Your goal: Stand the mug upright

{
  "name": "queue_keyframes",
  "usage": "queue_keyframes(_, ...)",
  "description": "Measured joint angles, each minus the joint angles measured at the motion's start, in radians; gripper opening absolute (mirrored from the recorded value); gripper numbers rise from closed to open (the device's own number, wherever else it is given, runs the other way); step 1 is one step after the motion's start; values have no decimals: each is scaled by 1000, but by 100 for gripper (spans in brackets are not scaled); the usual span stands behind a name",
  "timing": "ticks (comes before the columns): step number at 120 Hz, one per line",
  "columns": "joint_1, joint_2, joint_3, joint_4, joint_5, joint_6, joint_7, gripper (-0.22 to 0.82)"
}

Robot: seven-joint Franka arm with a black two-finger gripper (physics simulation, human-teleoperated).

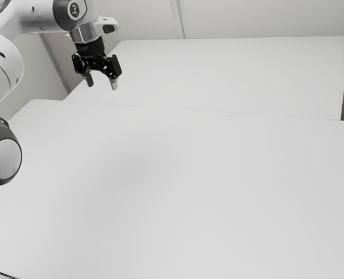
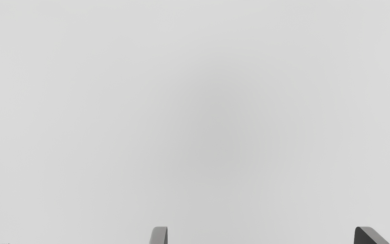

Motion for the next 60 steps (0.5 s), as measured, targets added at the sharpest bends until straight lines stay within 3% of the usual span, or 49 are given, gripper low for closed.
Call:
queue_keyframes(42, 37, -10, 5, 8, 23, -7, -22, 60)
queue_keyframes(60, 166, -6, 24, 8, 36, -18, -15, 60)
